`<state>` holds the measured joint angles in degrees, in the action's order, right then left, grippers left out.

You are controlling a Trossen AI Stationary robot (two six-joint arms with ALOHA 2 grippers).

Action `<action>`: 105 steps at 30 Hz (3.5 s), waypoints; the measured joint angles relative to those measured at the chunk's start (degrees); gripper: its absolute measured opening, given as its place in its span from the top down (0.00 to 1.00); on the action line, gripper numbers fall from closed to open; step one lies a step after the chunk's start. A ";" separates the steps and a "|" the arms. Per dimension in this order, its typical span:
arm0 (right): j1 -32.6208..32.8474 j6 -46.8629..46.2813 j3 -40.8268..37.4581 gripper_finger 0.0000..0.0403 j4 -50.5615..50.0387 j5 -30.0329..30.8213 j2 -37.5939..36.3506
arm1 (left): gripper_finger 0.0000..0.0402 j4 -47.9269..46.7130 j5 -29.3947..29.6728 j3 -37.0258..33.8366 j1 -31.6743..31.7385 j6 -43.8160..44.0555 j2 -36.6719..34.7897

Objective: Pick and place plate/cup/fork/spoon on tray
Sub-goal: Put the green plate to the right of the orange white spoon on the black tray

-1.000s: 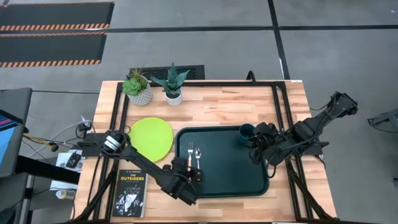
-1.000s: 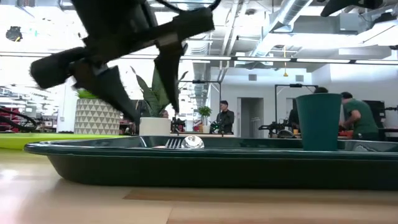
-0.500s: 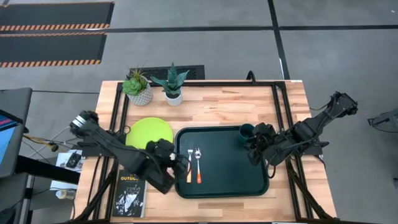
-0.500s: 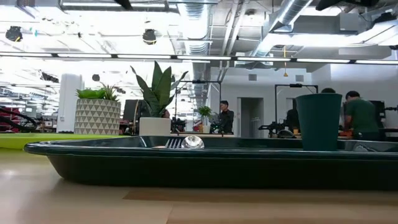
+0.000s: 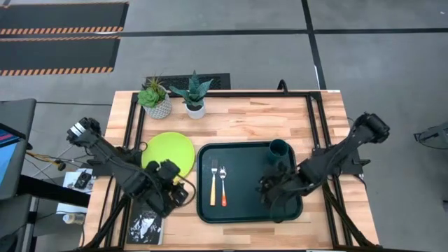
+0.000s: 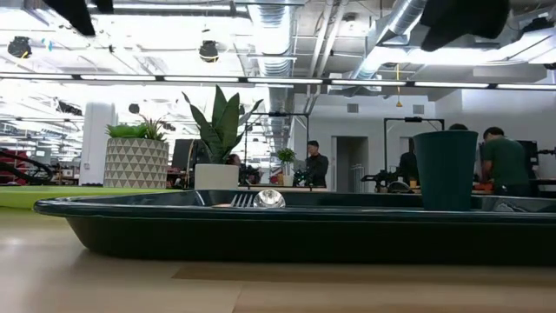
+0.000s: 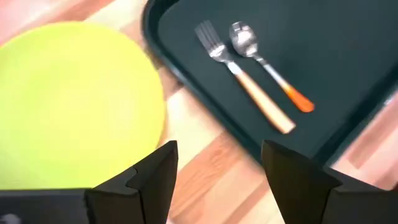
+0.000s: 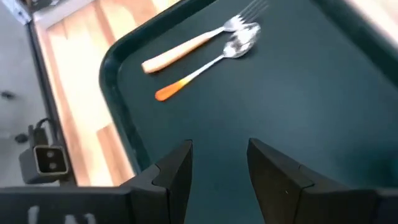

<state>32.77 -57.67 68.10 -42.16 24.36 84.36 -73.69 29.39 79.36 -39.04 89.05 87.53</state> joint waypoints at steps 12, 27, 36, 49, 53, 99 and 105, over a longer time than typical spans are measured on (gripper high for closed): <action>-1.79 5.46 0.07 0.56 1.83 -4.60 -2.19 | 0.45 4.84 -8.10 -18.17 19.17 -11.69 -21.52; -8.98 14.86 0.09 0.56 -5.14 -4.71 -4.48 | 0.38 16.10 -14.22 -31.06 48.76 -31.14 -23.55; -12.88 17.80 0.07 0.56 -8.54 -5.24 -4.48 | 0.38 16.99 -19.10 -31.09 58.30 -42.20 -21.82; -19.60 16.77 0.07 0.56 -6.30 -6.66 -4.48 | 0.38 15.65 -21.19 -31.09 79.01 -66.38 -17.15; -20.26 16.73 0.07 0.56 -4.62 -6.64 -4.48 | 0.38 15.82 -25.07 -31.40 82.79 -71.79 -13.20; -20.06 16.13 0.04 0.56 -4.91 -6.25 -4.44 | 0.65 26.19 -33.72 -53.28 79.66 -53.19 -19.94; -20.05 16.13 0.04 0.56 -4.91 -6.25 -4.44 | 0.87 23.97 -32.08 -52.94 79.60 -52.31 -20.12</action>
<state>12.73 -41.54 68.14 -47.07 18.11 79.92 -49.72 -2.70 26.42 40.56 36.75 67.42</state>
